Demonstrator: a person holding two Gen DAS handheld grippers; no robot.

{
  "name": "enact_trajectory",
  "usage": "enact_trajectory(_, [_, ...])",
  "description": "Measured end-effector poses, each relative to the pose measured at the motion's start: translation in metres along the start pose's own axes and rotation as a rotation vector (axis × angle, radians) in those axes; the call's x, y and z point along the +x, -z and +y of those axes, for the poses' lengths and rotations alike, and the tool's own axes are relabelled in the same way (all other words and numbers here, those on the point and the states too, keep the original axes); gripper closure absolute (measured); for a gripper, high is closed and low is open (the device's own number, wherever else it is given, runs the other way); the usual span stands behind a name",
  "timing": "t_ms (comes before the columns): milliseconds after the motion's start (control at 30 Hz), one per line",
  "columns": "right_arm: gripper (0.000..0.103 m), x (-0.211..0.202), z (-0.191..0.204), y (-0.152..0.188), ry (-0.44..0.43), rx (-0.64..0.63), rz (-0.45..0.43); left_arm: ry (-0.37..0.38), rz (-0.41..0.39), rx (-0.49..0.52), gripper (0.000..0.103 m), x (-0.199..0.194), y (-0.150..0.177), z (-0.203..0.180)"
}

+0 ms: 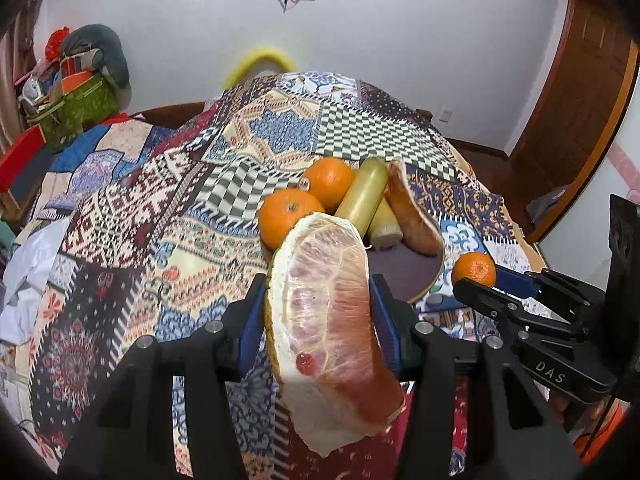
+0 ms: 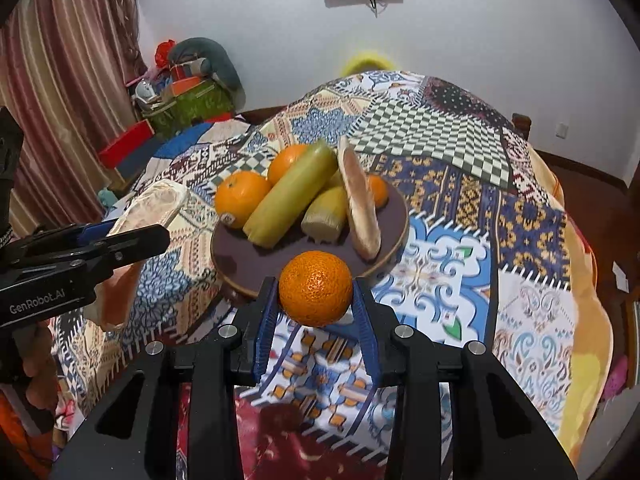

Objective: Organize fruits
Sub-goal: 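Carry the pomelo segment and tangerine to the plate and lower them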

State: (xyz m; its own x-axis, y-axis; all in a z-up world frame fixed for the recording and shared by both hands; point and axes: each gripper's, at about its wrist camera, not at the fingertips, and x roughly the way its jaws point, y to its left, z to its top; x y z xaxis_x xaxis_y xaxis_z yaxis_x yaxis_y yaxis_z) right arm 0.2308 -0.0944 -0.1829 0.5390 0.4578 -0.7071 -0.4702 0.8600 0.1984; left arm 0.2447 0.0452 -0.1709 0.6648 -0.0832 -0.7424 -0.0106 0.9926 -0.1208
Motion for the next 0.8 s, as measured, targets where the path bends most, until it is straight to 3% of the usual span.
enact_trajectory(800, [0.069, 0.027, -0.006, -0.034, -0.020, -0.041, -0.034, 0.015, -0.031, 0.022, 0.053, 0.059, -0.057, -0.001])
